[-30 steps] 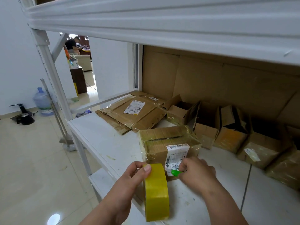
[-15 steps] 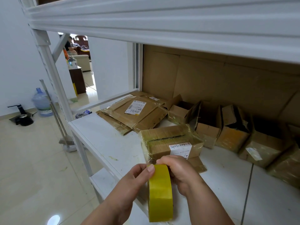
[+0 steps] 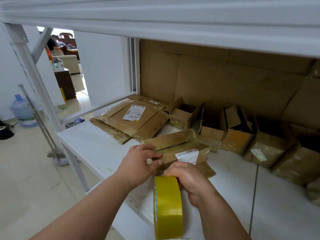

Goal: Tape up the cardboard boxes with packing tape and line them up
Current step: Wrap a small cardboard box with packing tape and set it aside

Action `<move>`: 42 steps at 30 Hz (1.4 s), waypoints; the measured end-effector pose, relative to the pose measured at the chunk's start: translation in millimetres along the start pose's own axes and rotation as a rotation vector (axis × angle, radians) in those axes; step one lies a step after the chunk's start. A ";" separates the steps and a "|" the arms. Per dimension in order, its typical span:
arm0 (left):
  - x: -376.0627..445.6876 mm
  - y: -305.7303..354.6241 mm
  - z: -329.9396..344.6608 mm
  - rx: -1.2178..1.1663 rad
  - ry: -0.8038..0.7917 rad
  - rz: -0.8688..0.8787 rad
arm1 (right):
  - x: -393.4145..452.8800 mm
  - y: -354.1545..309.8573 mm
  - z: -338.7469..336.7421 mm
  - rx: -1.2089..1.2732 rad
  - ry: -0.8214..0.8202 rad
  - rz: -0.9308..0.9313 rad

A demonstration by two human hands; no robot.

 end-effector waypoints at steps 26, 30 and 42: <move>-1.4 -14.0 -19.6 0.219 -0.145 0.314 | -27.2 13.9 -13.3 0.161 0.231 -0.100; -1.6 -2.5 -12.4 0.246 -0.055 0.366 | -29.1 10.0 -12.4 0.210 0.256 -0.101; 12.2 -4.0 -13.9 0.163 -0.131 0.489 | -43.3 7.6 -2.7 0.395 0.275 -0.124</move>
Point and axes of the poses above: each hand's wrist, its own x-axis towards the middle knuckle, its own z-axis out of the palm, y = z × x, the point moved 1 cm from there along x, towards the middle knuckle, and after that the axes turned 1 degree about z, right-handed, at the moved point
